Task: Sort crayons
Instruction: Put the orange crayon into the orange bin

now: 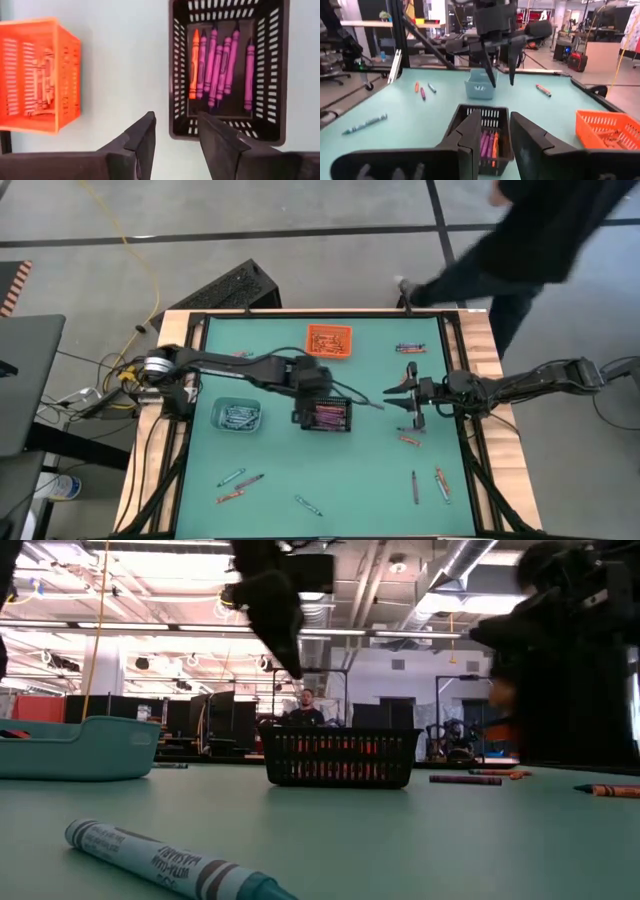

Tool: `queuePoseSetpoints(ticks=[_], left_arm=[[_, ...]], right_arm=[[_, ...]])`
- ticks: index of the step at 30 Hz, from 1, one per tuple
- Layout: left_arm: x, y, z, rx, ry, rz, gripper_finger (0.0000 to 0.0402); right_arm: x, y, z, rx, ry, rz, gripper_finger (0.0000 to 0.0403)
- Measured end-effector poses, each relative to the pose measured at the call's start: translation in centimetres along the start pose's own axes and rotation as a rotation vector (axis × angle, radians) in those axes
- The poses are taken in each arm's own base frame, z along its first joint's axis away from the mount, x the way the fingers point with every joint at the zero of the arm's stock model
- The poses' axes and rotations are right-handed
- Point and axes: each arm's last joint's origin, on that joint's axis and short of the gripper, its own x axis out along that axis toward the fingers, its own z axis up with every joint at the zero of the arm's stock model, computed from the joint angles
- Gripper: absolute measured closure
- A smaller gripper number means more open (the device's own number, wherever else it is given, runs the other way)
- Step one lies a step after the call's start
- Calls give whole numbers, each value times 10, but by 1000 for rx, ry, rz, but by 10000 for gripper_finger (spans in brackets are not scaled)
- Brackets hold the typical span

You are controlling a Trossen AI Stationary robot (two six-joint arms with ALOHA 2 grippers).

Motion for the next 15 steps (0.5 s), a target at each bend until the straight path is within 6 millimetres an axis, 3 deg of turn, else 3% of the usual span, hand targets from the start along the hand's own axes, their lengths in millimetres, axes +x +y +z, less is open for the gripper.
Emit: queuePoseSetpoints(ticks=[8, 15], left_arm=[[-25, 2, -64, -160, -264, 33, 272], [-46, 0, -107, -228, -435, 32, 272]], right_arm=[[14, -12, 24, 67, 229, -160, 296], [15, -28, 48, 333, 598, -383, 296]])
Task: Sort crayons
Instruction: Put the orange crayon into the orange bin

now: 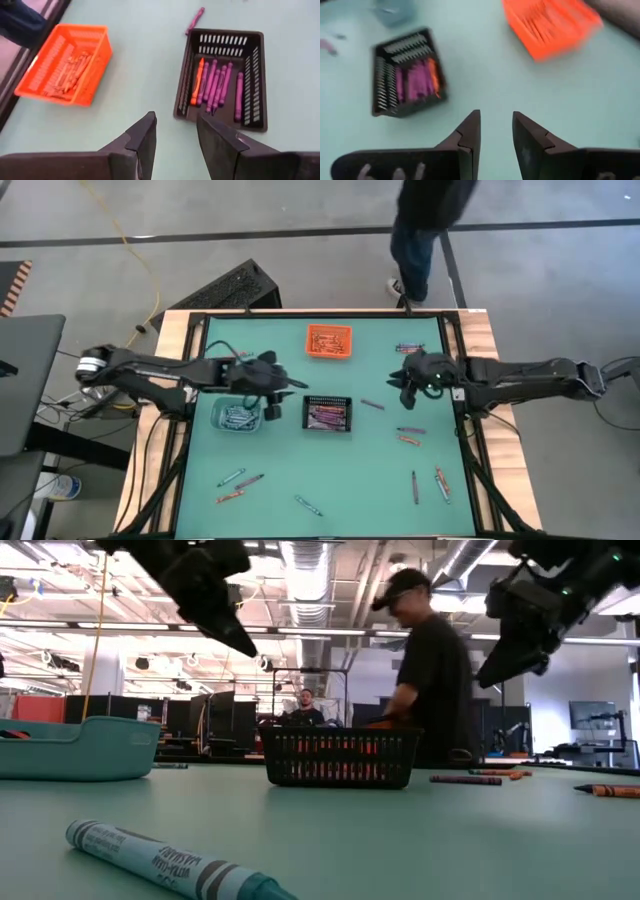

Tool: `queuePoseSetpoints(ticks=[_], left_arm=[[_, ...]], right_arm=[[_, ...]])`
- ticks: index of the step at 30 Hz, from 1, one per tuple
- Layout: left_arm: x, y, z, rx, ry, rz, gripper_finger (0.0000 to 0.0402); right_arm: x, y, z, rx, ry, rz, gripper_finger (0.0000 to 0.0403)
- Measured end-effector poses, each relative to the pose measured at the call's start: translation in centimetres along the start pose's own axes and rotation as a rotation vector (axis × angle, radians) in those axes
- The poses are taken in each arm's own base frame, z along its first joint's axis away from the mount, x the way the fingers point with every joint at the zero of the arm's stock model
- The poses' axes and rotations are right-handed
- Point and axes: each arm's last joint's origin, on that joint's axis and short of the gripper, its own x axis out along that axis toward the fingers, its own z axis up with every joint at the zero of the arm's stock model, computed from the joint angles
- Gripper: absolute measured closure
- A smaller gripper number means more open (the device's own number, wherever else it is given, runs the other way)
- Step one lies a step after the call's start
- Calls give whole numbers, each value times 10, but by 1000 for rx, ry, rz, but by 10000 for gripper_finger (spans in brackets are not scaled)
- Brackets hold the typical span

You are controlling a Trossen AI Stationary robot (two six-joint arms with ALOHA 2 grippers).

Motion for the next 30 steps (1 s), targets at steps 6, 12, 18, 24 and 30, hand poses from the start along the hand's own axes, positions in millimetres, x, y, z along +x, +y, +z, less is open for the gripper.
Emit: queuePoseSetpoints(ticks=[6, 12, 18, 24, 30], left_arm=[[-24, 5, -29, -36, -177, 12, 272], [-35, 7, -62, -82, -352, 9, 272], [-53, 11, -72, -96, -437, 12, 272], [-72, 17, -81, -84, -577, 64, 272], [-76, 19, -98, -90, -635, 135, 272]], right_arm=[[-4, -11, 27, 181, 183, -167, 296], [26, -38, 49, 80, 352, -272, 296], [66, -86, 52, 84, 580, -205, 296], [92, -122, 50, 28, 739, -225, 296], [105, -131, 56, -31, 781, -309, 296]])
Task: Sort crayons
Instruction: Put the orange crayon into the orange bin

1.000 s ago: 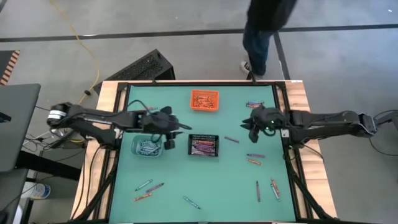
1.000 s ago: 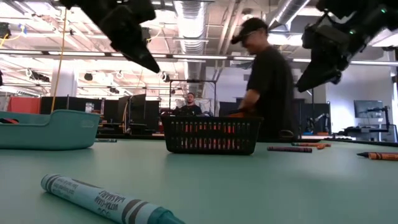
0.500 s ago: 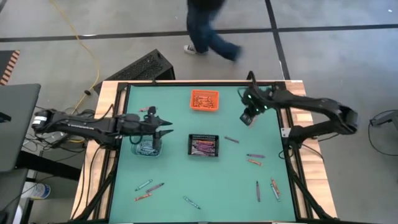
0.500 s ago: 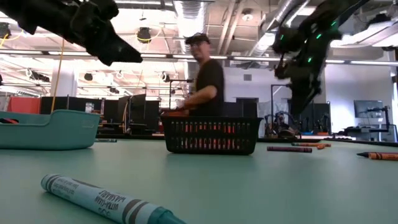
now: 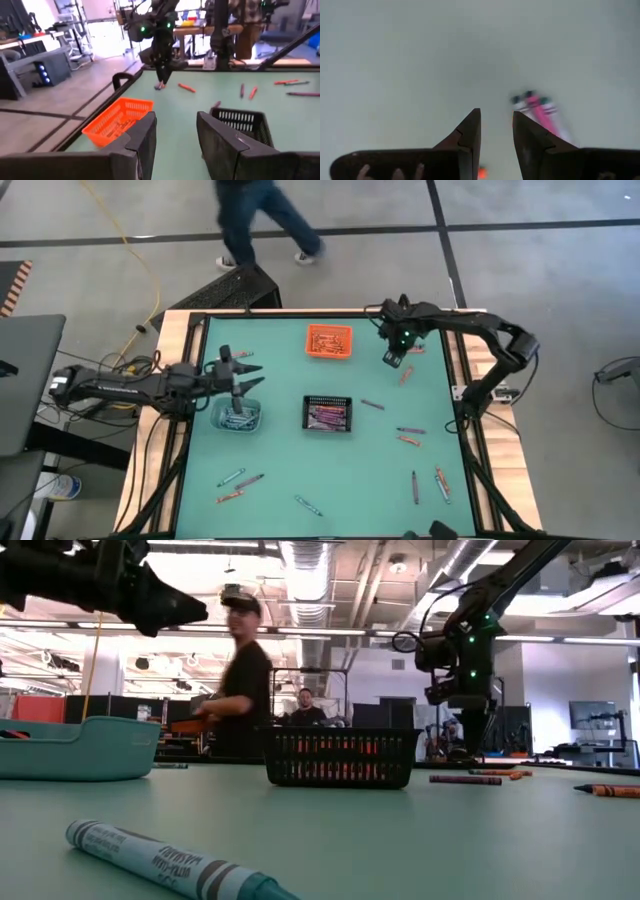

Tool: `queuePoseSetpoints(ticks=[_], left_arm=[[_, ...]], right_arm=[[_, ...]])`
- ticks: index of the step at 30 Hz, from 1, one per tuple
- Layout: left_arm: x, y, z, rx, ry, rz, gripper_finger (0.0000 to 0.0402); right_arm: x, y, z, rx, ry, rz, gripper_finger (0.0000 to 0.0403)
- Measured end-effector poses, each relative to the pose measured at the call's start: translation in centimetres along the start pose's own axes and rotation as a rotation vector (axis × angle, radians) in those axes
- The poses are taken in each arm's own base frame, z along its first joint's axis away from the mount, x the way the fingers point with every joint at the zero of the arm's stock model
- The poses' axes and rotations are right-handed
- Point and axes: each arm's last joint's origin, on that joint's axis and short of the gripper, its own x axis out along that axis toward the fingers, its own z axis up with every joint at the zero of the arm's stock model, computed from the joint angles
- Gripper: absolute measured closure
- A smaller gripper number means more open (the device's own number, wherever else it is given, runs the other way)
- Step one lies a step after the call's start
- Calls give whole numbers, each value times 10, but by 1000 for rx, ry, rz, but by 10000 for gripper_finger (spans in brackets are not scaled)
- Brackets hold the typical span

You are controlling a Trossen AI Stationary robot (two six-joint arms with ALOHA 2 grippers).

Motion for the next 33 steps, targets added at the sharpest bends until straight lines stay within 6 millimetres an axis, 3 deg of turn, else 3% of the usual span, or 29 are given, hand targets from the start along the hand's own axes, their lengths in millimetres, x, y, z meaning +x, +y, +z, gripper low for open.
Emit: queuePoseSetpoints(ticks=[8, 13, 16, 26, 33], left_arm=[[-20, 5, -17, -45, -180, 30, 272], [-31, 8, -29, -74, -219, 56, 272], [-34, 9, -35, -96, -229, 45, 272], [-35, 8, -62, -136, 33, 68, 272], [-35, 7, -66, -163, 76, 54, 272]], right_arm=[[-14, 7, -12, -9, 101, -5, 296], [-24, 10, -15, 275, 77, -14, 296], [-20, 10, -21, 354, 112, -1, 296], [15, 32, -52, 584, 228, -32, 296], [11, 46, -45, 639, 119, -55, 296]])
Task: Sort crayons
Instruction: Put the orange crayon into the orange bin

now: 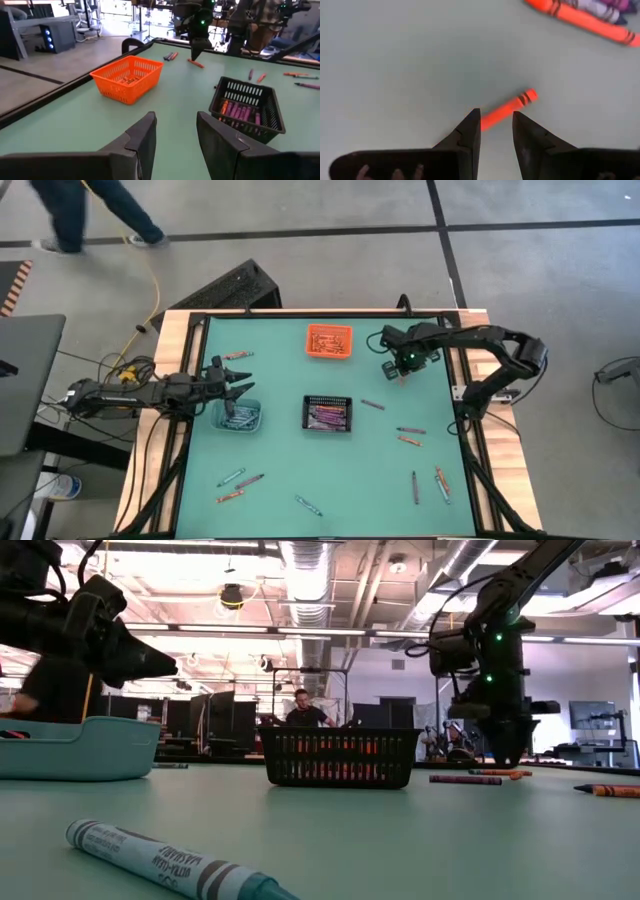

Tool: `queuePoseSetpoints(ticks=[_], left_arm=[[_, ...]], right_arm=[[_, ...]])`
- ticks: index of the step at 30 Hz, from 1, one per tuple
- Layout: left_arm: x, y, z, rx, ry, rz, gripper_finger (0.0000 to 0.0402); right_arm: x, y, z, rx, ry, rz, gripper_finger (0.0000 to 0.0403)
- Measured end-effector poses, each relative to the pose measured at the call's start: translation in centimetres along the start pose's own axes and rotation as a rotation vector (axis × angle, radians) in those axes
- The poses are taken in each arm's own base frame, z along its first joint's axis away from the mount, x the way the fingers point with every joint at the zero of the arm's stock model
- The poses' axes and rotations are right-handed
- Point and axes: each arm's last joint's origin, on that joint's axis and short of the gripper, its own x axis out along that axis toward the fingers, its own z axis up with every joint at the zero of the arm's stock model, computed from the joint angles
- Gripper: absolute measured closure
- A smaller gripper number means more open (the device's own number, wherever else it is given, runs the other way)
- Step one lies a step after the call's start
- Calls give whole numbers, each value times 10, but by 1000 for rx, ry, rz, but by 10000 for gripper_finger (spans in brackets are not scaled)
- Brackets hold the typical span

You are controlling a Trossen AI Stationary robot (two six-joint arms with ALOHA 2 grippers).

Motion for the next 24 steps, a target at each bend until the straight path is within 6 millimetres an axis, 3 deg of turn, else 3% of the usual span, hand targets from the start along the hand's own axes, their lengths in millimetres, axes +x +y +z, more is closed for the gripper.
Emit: queuePoseSetpoints(ticks=[9, 15, 20, 24], left_arm=[[0, 0, 0, 51, 3, 1, 272], [0, 0, 0, 49, 3, 1, 272], [0, 0, 0, 55, 4, 1, 272], [0, 0, 0, 56, 4, 2, 272]], right_arm=[[-4, 8, -11, 1, -39, -50, 296], [13, 4, -23, 26, -36, -68, 296], [22, 4, -21, 62, -187, -9, 296], [24, 2, -25, 94, -208, 8, 296]])
